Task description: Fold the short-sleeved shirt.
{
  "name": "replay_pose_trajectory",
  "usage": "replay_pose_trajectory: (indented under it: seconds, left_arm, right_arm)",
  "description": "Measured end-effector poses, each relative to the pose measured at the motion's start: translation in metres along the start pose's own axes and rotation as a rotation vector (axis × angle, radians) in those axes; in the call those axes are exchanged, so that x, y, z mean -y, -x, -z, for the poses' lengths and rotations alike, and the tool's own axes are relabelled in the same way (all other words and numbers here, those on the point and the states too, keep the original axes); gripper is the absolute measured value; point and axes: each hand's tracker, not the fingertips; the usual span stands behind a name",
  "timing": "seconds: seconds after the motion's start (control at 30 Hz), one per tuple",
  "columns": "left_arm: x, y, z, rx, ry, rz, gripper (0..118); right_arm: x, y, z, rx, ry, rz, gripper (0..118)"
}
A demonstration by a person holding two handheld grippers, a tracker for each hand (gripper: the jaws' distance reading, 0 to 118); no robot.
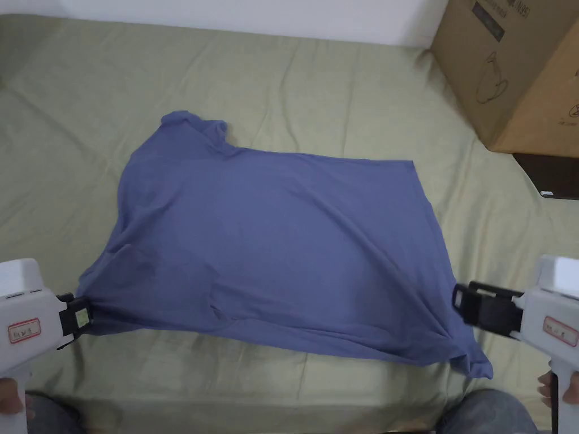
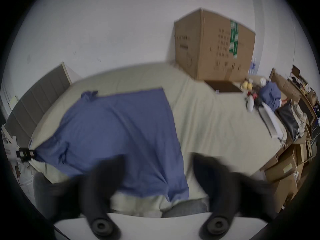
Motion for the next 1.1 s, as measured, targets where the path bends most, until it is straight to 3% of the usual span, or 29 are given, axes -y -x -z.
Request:
replay_pose_trajectory:
  seconds: [0.03, 0.07, 0.2, 0.27, 0.4, 0.47, 0.53, 0.57, 0.6, 0.63, 0.83, 1.0, 1.1]
  left_arm:
    - [-0.002, -0.002, -0.001, -0.001, -0.003, 0.006, 0]
    - [-0.003, -0.002, -0.002, -0.002, -0.004, 0.007, 0]
    - [-0.006, -0.001, 0.000, -0.007, -0.005, -0.010, 0]
    - [-0.007, -0.001, 0.001, -0.012, -0.005, -0.018, 0]
    - [-0.008, -0.002, 0.002, -0.021, 0.002, -0.011, 0]
    - [-0.007, -0.004, 0.004, -0.029, 0.008, -0.006, 0]
    - [-0.006, -0.005, 0.006, -0.033, 0.014, -0.008, 0]
    - [-0.006, -0.005, 0.007, -0.034, 0.017, -0.013, 0]
    - [-0.005, -0.005, 0.007, -0.036, 0.019, -0.018, 0]
    - [-0.005, -0.004, 0.008, -0.037, 0.020, -0.022, 0]
    - [-0.017, 0.000, -0.002, -0.013, -0.009, -0.096, 0]
    - [-0.057, -0.001, -0.014, 0.064, -0.091, -0.223, 0]
    - [-0.089, -0.005, -0.007, 0.052, -0.128, -0.228, 0]
  right_arm:
    - [0.005, -0.004, 0.008, 0.010, 0.045, -0.014, 112]
    - [0.011, -0.007, 0.013, 0.014, 0.057, -0.030, 117]
    - [0.030, -0.019, 0.042, 0.084, 0.216, -0.070, 115]
    - [0.038, -0.026, 0.052, 0.131, 0.255, -0.035, 115]
    - [0.044, -0.041, 0.065, 0.122, 0.263, 0.116, 94]
    - [0.044, -0.040, 0.071, 0.092, 0.277, 0.128, 79]
    - [0.045, -0.030, 0.076, 0.074, 0.305, 0.070, 58]
    - [0.045, -0.025, 0.079, 0.060, 0.315, 0.031, 43]
    - [0.045, -0.022, 0.081, 0.044, 0.322, 0.017, 18]
    - [0.044, -0.024, 0.085, 0.043, 0.327, 0.024, 7]
    - [0.020, -0.018, 0.056, 0.025, 0.303, -0.016, 6]
    - [-0.031, -0.020, 0.025, -0.021, 0.245, 0.010, 6]
    - [-0.069, -0.020, 0.027, -0.045, 0.216, 0.027, 6]
